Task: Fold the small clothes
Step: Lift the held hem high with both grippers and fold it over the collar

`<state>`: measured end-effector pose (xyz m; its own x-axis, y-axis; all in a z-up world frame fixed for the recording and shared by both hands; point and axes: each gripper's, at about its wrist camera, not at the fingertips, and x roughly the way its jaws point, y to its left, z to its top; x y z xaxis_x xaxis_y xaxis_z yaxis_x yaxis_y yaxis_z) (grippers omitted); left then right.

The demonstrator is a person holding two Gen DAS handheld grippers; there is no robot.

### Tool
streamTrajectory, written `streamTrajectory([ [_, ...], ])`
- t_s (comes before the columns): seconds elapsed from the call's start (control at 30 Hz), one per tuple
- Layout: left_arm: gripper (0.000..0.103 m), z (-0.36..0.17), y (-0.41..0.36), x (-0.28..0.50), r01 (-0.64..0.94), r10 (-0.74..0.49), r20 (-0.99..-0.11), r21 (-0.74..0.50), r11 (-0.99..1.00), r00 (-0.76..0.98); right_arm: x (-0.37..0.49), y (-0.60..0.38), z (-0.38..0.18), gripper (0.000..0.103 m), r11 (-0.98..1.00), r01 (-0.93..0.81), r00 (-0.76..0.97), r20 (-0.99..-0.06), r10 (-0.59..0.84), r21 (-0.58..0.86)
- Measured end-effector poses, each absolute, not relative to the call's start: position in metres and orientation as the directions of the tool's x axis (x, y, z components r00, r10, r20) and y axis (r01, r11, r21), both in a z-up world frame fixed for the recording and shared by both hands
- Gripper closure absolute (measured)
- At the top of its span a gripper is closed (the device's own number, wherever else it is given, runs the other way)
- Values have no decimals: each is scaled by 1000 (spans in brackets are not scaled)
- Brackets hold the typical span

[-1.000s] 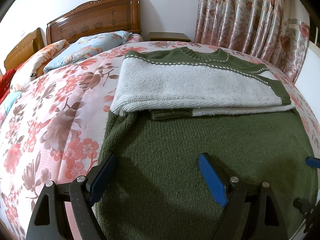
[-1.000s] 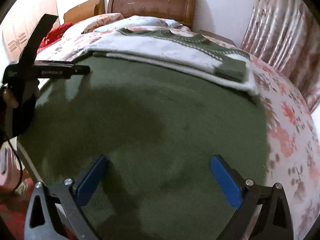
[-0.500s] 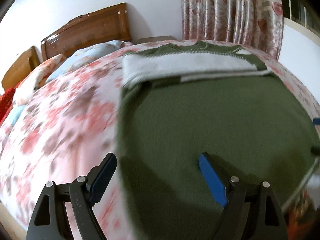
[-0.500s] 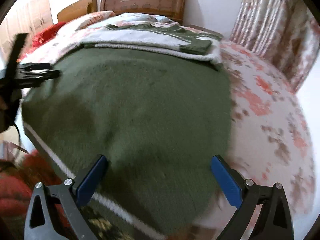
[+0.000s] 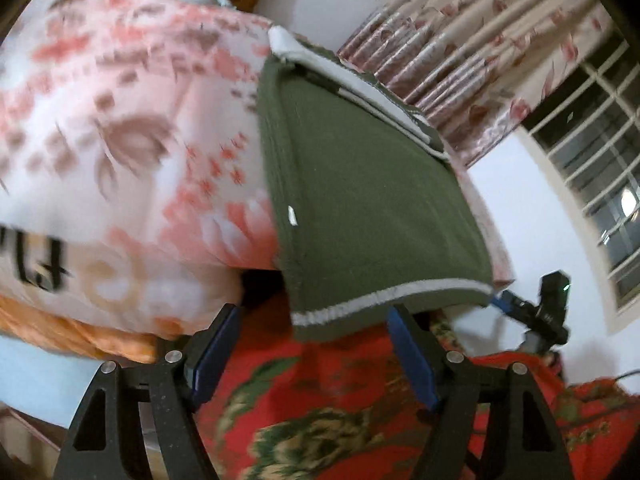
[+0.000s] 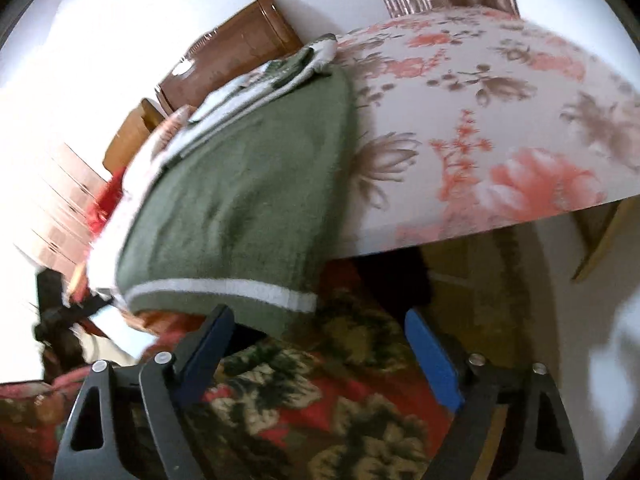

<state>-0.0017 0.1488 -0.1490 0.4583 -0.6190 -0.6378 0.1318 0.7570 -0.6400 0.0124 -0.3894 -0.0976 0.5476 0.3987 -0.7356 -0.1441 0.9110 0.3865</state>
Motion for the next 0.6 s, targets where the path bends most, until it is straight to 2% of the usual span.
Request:
streamTrajectory([
  [0.07, 27, -157, 144, 3, 122, -666, -599, -696, 708, 444, 20, -385, -99, 0, 885, -160, 539, -712, 450, 438],
  [0.3, 27, -162, 138, 5, 103, -678, -589, -717, 690, 440, 28, -367, -111, 0, 866, -177, 498, -716, 488, 468],
  [0.5, 27, -161, 132, 14, 119, -688, -591, -716, 688, 422, 29, -370, -116, 0, 846, -172, 486, -703, 518, 505],
  [0.6, 27, -167, 129, 24, 78, -667, -622, -704, 706, 410, 29, -369, -119, 0, 843, -175, 479, -704, 525, 509],
])
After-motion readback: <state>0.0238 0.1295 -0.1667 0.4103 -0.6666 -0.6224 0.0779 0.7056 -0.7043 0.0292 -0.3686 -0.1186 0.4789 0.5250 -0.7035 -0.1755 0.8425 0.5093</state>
